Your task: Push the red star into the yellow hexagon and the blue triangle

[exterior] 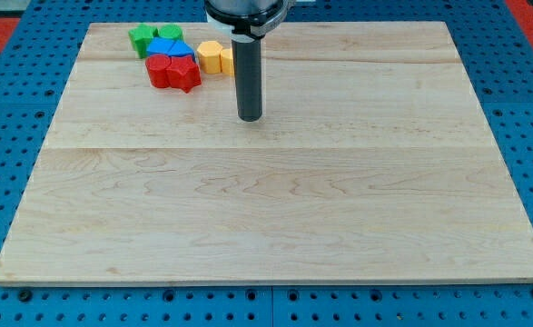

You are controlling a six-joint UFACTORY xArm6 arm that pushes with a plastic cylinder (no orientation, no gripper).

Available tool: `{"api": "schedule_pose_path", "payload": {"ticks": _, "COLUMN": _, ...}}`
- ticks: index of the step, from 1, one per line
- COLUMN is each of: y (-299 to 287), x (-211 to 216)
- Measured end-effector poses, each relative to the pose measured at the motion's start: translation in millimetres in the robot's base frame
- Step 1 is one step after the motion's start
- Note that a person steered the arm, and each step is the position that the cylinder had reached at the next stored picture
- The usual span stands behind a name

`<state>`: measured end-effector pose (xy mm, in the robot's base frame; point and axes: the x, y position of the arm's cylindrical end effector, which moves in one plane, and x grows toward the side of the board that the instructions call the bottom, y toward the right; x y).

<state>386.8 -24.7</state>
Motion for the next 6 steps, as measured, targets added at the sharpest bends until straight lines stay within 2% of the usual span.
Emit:
{"api": "schedule_pose_path", "payload": {"ticks": 3, "y": -75.8, "x": 6.3}}
{"api": "schedule_pose_path", "payload": {"ticks": 4, "y": -109.2, "x": -13.5}}
{"api": "schedule_pose_path", "payload": {"ticks": 5, "y": -108.6, "x": -50.1}}
{"api": "schedule_pose_path", "payload": {"ticks": 6, "y": -104.6, "x": -55.0}}
